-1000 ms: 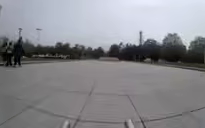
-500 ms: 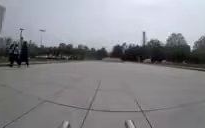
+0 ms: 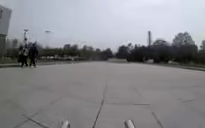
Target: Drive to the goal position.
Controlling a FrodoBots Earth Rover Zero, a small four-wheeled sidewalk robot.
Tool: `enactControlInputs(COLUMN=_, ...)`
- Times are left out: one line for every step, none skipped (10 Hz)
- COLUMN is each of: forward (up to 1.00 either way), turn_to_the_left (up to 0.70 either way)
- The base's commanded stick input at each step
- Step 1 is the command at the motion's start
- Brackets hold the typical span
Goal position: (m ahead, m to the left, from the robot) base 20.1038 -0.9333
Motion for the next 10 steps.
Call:
enactControlInputs(forward=1.00, turn_to_the_left=0.07)
enactControlInputs(forward=1.00, turn_to_the_left=0.06)
enactControlInputs(forward=1.00, turn_to_the_left=0.04)
enactControlInputs(forward=1.00, turn_to_the_left=0.00)
enactControlInputs(forward=1.00, turn_to_the_left=0.00)
enactControlInputs(forward=1.00, turn_to_the_left=0.00)
enactControlInputs(forward=1.00, turn_to_the_left=0.11)
enactControlInputs(forward=1.00, turn_to_the_left=0.18)
enactControlInputs(forward=1.00, turn_to_the_left=-0.12)
enactControlInputs(forward=1.00, turn_to_the_left=-0.13)
